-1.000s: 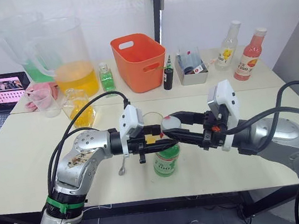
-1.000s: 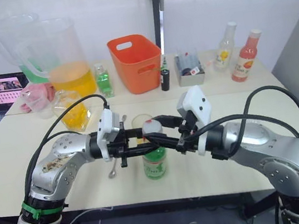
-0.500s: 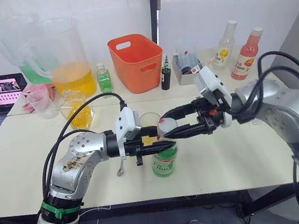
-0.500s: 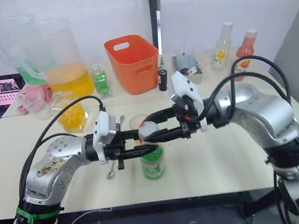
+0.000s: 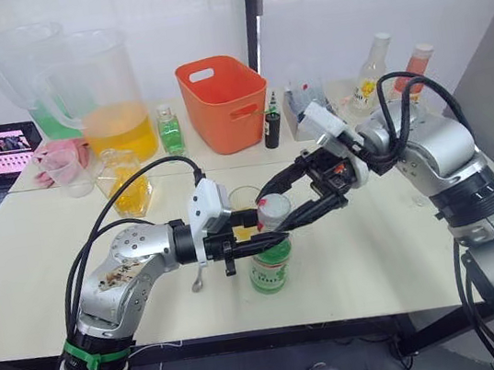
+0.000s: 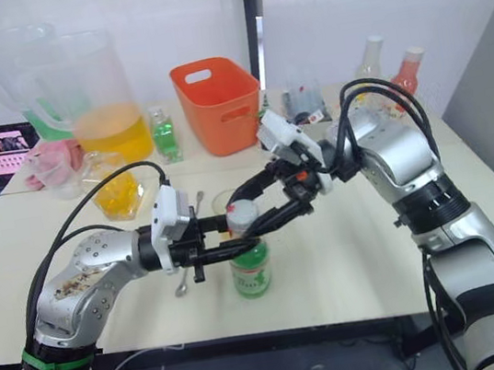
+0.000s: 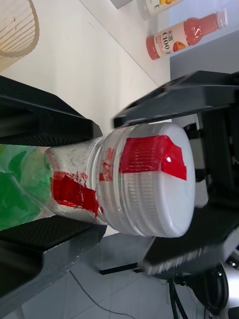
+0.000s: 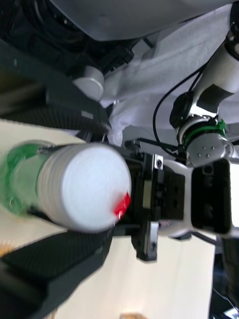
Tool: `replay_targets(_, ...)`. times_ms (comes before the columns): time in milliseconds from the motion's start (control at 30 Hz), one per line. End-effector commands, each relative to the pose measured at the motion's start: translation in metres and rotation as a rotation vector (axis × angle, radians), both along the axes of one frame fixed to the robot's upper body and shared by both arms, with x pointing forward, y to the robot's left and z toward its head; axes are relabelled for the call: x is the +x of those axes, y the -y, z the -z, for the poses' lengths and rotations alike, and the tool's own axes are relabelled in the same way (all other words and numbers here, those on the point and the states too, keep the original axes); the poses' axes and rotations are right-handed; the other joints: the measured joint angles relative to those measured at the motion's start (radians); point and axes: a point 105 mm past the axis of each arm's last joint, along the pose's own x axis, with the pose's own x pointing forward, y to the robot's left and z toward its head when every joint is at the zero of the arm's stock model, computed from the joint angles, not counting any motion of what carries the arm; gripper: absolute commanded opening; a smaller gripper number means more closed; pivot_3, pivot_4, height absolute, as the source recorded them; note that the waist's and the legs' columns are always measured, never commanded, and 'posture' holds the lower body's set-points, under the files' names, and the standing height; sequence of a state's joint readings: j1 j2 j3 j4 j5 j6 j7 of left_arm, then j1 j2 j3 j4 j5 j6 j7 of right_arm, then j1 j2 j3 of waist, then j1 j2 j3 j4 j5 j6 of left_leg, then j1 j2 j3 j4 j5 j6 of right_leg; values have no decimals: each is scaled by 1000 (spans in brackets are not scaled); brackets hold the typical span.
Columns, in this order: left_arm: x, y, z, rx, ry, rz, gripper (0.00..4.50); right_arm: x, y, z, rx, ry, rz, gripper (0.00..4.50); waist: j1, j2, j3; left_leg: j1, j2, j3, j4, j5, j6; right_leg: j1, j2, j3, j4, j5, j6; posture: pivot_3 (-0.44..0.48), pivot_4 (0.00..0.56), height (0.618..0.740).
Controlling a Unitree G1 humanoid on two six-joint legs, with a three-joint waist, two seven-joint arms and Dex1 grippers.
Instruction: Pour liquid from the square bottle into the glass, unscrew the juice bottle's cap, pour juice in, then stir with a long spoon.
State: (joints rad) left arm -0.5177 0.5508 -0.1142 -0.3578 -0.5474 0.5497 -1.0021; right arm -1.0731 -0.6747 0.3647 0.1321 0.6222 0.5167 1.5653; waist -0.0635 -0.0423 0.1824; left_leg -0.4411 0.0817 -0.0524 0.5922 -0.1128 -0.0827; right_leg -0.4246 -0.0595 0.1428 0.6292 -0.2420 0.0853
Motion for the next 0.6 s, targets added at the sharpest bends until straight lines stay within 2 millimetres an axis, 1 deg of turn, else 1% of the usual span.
replay_targets(33,-1,-1,2,11,-6,-2,1449,-11,5,-20,44,51,-55,4435,0,0,0,0,0,0,0,0,0,0,0,0,0,0,0,0,150,740)
replay_targets(167,0,0,2,10,-7,-1,1449,-13,15,-29,102,42,39,4480,5,0,0,0,0,0,0,0,0,0,0,0,0,0,0,0,150,740)
replay_targets(267,0,1,2,8,-7,2,1449,-20,18,-33,170,17,135,4480,6,0,0,0,0,0,0,0,0,0,0,0,0,0,0,0,150,740)
replay_targets(367,0,2,1,2,-5,3,1449,-16,18,-28,195,22,333,4480,7,0,0,0,0,0,0,0,0,0,0,0,0,0,0,0,150,740)
replay_targets(433,2,3,1,-3,-8,3,1449,-19,17,-25,229,33,459,4480,9,0,0,0,0,0,0,0,0,0,0,0,0,0,0,0,150,740)
replay_targets(500,3,4,2,-9,-17,8,1449,-28,15,-25,278,3,503,4480,11,0,0,0,0,0,0,0,0,-1,0,0,0,0,0,0,150,740)
replay_targets(600,3,6,4,-11,-24,18,1449,-31,16,-20,285,1,592,4480,16,0,0,0,0,0,1,0,0,0,0,1,0,0,0,0,150,740)
